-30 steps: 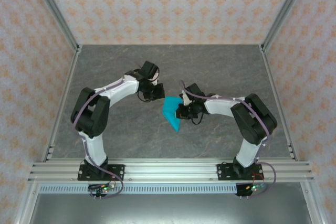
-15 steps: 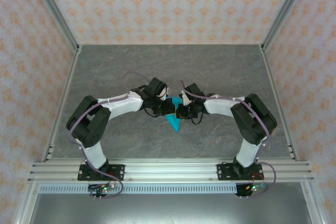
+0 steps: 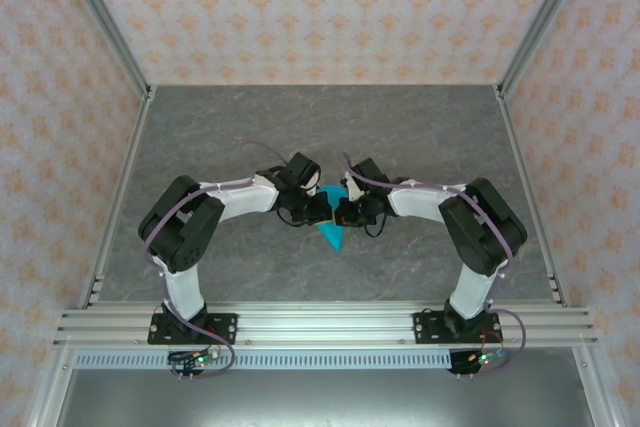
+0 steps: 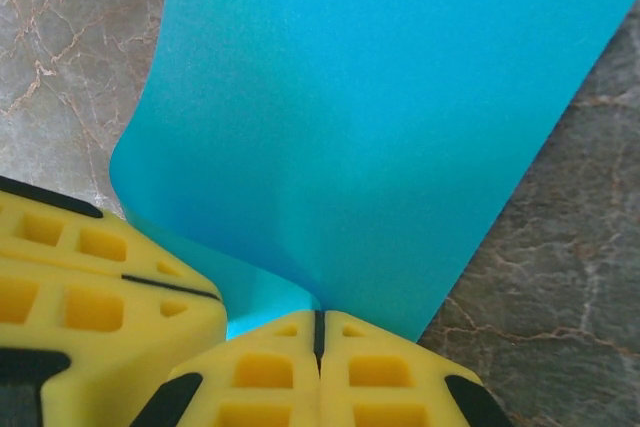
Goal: Fold a paper plane with a square sheet of paper (fold left side to right side)
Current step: Third fold the triangle at the center of the table.
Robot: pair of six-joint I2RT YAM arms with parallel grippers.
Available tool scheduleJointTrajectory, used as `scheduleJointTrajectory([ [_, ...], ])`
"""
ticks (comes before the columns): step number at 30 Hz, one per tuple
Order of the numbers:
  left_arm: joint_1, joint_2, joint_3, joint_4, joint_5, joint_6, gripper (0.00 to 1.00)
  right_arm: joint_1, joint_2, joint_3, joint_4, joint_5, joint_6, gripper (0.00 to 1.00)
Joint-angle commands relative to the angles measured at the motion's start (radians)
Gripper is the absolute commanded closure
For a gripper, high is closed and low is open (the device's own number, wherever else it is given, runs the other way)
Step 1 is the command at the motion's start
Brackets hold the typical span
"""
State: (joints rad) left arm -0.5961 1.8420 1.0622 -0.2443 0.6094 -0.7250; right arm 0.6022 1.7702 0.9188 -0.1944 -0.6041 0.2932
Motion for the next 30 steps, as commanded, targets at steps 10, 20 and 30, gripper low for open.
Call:
scheduleJointTrajectory([
  [10, -0.007, 0.015, -0.048, -0.042, -0.072, 0.033, 0.91, 0.02, 0.066, -0.022, -0.128, 0.06, -0.02, 0.96],
  [20, -0.005, 0.026, -0.08, -0.039, -0.11, 0.032, 0.91, 0.019, 0.059, -0.023, -0.117, 0.047, -0.018, 0.96],
  [30, -0.005, 0.044, -0.105, -0.033, -0.128, 0.032, 0.91, -0.015, -0.064, 0.052, -0.136, 0.089, -0.015, 0.78],
])
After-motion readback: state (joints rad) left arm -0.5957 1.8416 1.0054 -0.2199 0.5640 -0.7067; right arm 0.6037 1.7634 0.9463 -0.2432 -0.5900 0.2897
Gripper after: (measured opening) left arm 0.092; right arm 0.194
